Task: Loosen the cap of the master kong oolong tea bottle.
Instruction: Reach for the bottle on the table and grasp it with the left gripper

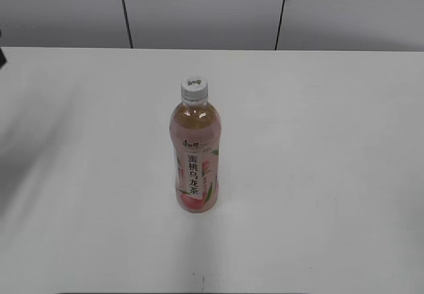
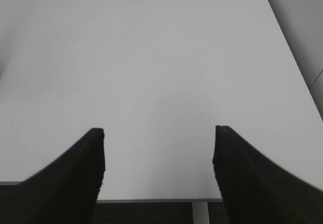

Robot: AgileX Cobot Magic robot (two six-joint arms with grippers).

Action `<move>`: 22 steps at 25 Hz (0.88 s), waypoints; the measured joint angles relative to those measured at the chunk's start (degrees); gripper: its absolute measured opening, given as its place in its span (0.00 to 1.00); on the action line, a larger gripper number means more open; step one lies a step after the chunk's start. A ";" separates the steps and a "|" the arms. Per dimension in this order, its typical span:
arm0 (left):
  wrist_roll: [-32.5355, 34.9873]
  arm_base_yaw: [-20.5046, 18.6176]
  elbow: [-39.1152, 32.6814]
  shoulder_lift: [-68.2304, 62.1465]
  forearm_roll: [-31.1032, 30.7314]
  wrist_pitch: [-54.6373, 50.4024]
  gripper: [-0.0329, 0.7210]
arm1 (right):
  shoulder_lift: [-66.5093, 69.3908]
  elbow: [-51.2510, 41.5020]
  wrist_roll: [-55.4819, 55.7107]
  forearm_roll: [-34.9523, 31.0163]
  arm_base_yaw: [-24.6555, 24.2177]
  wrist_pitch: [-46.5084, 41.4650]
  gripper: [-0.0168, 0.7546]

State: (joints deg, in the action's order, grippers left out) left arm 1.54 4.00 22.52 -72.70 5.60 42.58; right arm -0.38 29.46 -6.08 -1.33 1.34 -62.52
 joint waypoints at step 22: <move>-19.60 0.00 0.05 -31.20 -45.39 26.31 0.75 | 0.00 0.00 0.00 0.00 0.00 0.00 0.68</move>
State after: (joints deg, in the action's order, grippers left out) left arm -18.06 4.00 22.57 -103.89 -39.79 68.89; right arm -0.38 29.46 -6.08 -1.33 1.34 -62.52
